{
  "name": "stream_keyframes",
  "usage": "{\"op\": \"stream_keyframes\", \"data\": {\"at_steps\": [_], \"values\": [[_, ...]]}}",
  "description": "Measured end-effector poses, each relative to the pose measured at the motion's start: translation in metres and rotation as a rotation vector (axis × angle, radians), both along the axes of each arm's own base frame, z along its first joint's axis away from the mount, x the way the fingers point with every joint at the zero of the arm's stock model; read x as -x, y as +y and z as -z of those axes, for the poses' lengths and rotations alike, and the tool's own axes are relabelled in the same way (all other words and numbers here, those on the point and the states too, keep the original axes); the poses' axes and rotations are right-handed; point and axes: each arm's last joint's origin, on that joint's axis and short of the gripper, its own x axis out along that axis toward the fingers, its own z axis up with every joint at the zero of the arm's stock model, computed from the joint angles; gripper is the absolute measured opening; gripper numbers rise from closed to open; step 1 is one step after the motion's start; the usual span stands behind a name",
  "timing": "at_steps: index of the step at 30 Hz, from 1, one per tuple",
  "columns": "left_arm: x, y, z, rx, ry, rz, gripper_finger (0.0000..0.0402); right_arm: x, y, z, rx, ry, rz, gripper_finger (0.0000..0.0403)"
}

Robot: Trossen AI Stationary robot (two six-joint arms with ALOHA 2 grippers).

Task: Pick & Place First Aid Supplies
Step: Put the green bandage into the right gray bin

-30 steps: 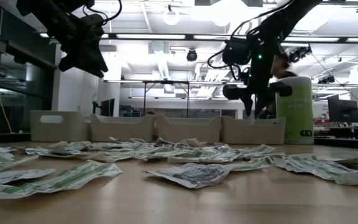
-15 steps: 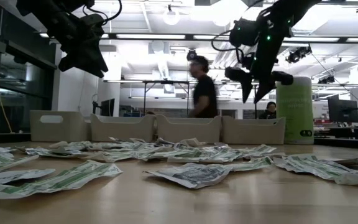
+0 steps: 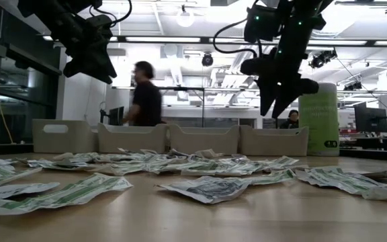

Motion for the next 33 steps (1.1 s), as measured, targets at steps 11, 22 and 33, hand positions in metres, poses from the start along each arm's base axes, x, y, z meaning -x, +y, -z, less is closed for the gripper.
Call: {"op": "stream_keyframes", "data": {"at_steps": [11,22,33], "values": [[0.000,-0.001,0.000,0.007,-0.002,0.042,0.0124,0.003,0.039,0.033,-0.147,-0.014,-0.018,0.0156],[-0.001,-0.002,0.000,0.010,-0.004,0.063,0.0124,0.013,0.058,0.072,-0.312,-0.134,-0.124,0.0156],[-0.001,-0.002,0.000,0.010,-0.003,0.064,0.0124,0.021,0.065,0.090,-0.367,-0.234,-0.184,0.0156]]}}
